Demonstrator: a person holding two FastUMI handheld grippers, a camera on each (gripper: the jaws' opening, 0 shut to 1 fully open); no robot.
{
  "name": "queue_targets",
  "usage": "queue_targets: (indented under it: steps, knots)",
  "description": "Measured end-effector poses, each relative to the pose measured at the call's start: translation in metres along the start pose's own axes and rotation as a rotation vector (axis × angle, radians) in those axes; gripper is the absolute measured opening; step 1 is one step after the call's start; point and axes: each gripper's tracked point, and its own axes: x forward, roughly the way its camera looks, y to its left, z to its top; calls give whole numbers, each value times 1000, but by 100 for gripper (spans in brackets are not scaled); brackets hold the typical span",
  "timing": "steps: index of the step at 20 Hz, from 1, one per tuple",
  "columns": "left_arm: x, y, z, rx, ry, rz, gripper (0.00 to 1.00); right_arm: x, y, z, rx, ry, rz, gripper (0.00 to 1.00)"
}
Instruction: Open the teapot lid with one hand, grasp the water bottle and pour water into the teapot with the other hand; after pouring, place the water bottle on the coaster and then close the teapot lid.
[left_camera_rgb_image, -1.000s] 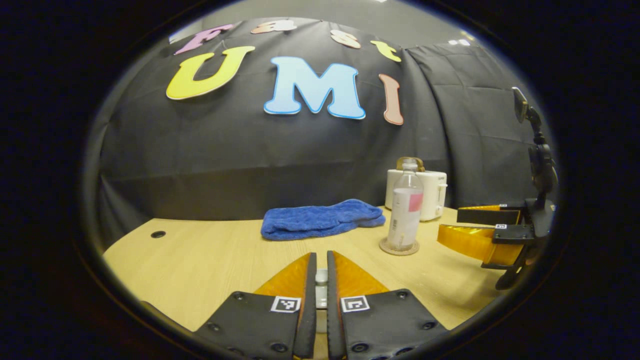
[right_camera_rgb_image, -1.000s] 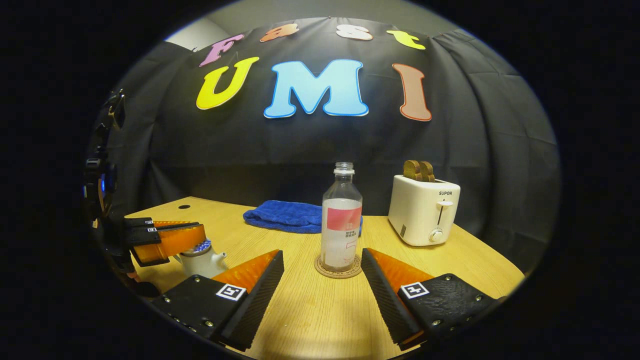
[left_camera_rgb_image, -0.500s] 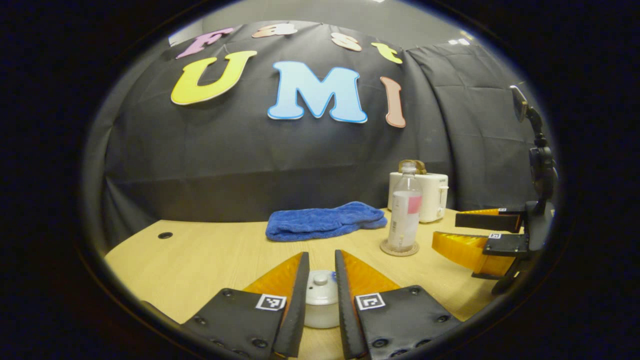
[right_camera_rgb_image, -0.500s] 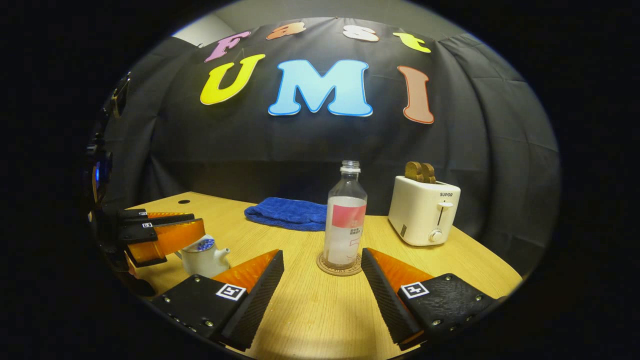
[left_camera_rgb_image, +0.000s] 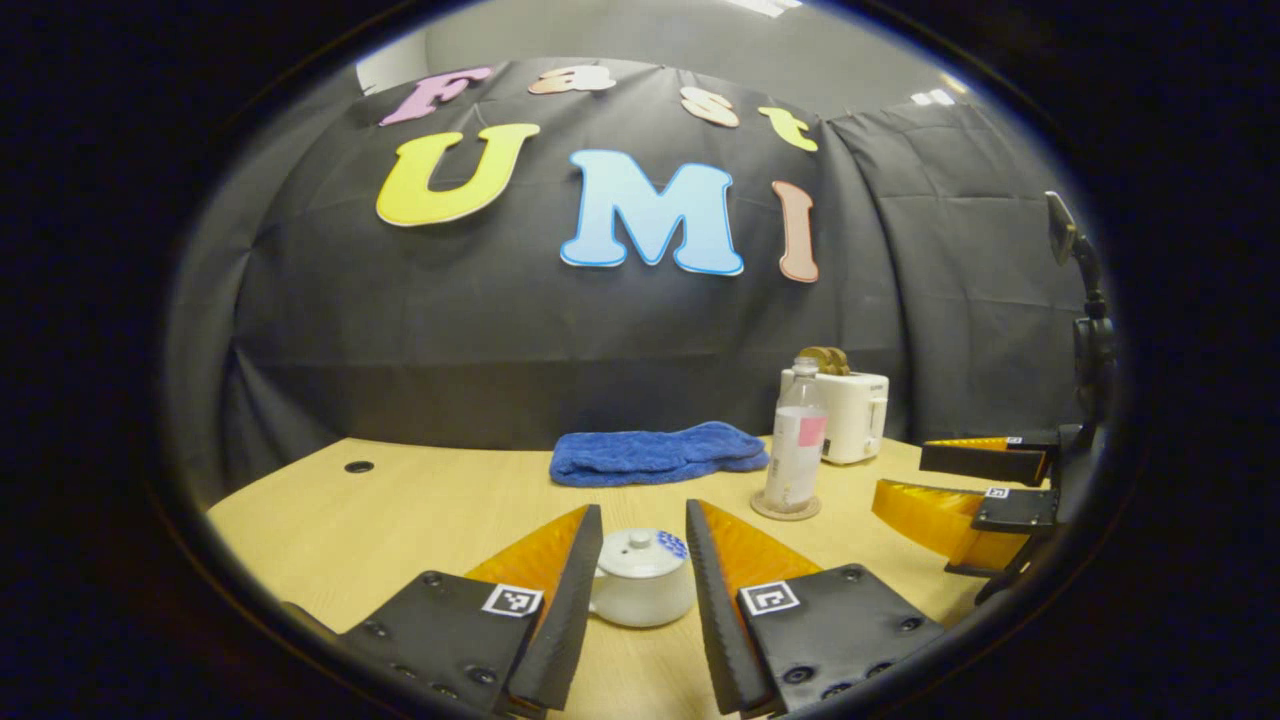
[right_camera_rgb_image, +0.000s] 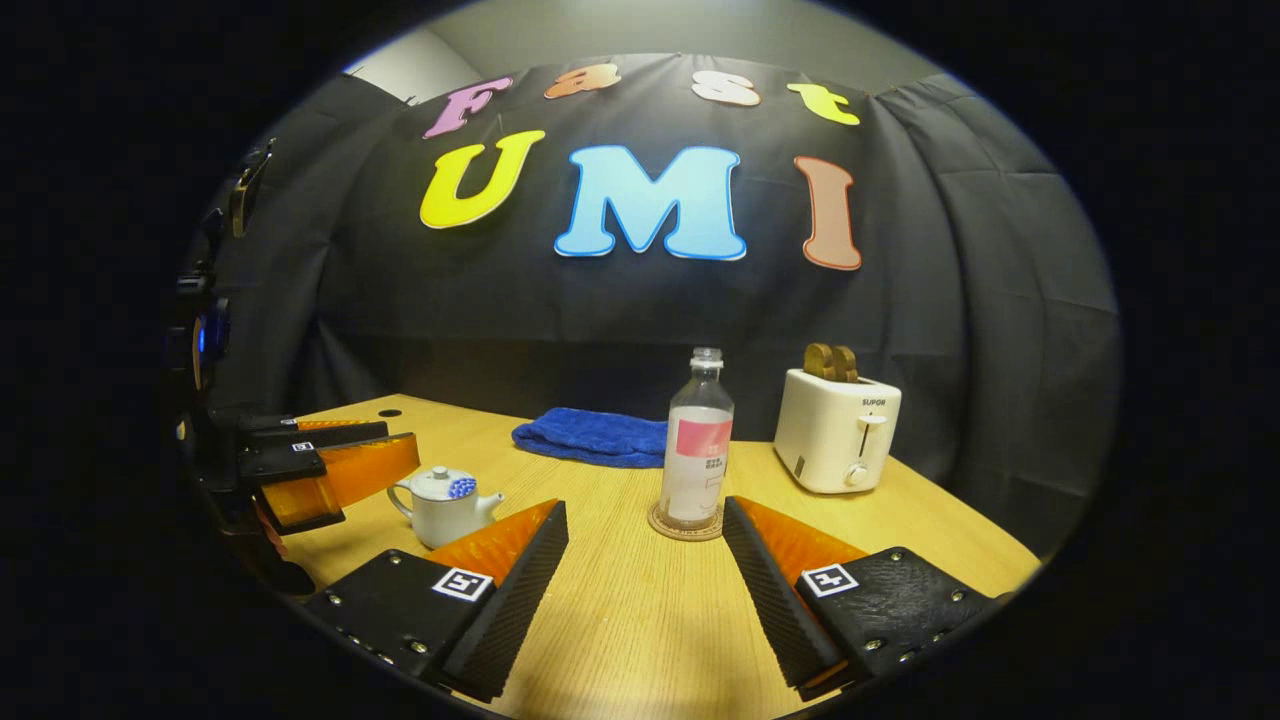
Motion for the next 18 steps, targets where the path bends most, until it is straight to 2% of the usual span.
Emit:
queue_targets:
  steps: [5, 8, 13, 14, 16, 18]
  knots:
    - [-34, -6, 4, 27, -6, 17, 65, -44, 6, 15, -42, -51, -6, 96]
    - [-53, -18, 5, 20, -14, 7, 75, -68, 8, 17, -46, -67, -1, 96]
    - [-86, -29, 10, 17, -41, 24, 77, -102, 11, 15, -27, -71, 12, 96]
    - [-93, -32, 10, 12, -45, 23, 82, -106, 11, 16, -25, -76, 15, 96]
    - [-107, -34, 10, 0, -49, 34, 84, -116, 8, 21, -35, -92, 1, 96]
    - [-120, -35, 9, 0, -53, 45, 91, -124, 7, 21, -48, -100, -11, 96]
